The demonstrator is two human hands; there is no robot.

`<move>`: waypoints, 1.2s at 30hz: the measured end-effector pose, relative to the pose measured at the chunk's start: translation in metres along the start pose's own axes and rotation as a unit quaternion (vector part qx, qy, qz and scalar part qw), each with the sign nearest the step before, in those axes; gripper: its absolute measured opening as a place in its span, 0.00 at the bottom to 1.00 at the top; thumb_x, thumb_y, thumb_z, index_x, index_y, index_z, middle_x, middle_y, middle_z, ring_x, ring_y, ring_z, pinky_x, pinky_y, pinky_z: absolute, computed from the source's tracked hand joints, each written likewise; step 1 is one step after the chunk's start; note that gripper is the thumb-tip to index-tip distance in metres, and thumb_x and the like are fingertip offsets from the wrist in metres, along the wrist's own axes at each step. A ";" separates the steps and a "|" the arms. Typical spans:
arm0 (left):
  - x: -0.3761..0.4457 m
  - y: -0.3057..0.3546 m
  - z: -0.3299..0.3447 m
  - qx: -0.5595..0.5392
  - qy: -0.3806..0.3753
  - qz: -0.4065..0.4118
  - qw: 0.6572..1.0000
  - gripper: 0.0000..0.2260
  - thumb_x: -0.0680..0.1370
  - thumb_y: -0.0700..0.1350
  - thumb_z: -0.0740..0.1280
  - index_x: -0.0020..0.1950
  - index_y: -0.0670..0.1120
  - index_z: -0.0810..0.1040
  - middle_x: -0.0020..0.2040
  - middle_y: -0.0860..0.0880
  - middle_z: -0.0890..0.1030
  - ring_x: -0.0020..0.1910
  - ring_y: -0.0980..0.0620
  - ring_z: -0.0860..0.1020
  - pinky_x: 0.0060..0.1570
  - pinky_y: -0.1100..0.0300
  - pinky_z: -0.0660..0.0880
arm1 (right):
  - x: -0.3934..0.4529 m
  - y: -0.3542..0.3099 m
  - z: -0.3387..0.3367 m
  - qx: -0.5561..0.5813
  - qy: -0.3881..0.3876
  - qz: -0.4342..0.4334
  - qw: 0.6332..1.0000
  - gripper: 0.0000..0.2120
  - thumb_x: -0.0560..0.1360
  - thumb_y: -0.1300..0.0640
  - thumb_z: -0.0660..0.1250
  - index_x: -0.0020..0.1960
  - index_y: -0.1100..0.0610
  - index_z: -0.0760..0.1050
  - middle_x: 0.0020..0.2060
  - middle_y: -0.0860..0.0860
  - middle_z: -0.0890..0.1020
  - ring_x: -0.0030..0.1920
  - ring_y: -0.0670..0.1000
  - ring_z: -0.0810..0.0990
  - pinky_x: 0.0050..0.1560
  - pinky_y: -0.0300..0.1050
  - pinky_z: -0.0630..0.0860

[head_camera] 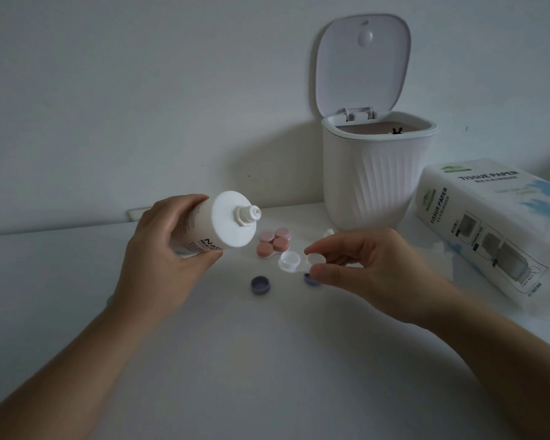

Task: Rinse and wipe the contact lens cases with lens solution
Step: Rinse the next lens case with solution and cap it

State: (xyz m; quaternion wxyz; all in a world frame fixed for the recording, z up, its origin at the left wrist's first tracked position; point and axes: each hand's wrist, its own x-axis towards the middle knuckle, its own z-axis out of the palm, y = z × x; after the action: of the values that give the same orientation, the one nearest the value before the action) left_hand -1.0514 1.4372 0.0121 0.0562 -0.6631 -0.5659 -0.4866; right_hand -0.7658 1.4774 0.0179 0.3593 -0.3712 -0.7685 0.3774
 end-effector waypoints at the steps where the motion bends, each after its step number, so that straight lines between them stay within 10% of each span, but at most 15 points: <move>1: 0.000 -0.001 0.000 0.014 -0.002 0.020 1.000 0.29 0.65 0.38 0.82 0.63 0.47 0.78 0.59 0.57 0.78 0.58 0.59 0.74 0.57 0.75 0.67 | 0.000 0.000 0.000 -0.004 0.001 0.000 1.000 0.10 0.69 0.50 0.77 0.50 0.45 0.85 0.39 0.43 0.87 0.41 0.40 0.84 0.46 0.29 0.76; 17: 0.005 0.002 0.007 0.095 -0.047 0.136 0.985 0.29 0.62 0.29 0.79 0.62 0.43 0.80 0.61 0.47 0.79 0.62 0.41 0.76 0.63 0.41 0.72 | -0.002 -0.002 0.001 -0.035 -0.013 0.006 0.999 0.10 0.70 0.48 0.78 0.51 0.46 0.85 0.41 0.44 0.86 0.42 0.43 0.84 0.49 0.36 0.79; 36: 0.005 0.004 0.009 0.127 -0.045 0.150 0.979 0.27 0.62 0.28 0.79 0.59 0.41 0.81 0.60 0.44 0.80 0.62 0.40 0.75 0.70 0.43 0.67 | -0.002 0.000 0.002 -0.041 -0.019 0.002 0.999 0.10 0.69 0.46 0.76 0.50 0.44 0.85 0.41 0.42 0.86 0.43 0.42 0.84 0.48 0.34 0.79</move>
State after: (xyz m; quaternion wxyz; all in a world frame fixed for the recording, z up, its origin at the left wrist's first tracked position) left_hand -1.0437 1.4450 0.0123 0.1869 -0.7490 -0.5192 -0.3667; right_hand -0.7665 1.4753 0.0164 0.3282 -0.3799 -0.7892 0.3537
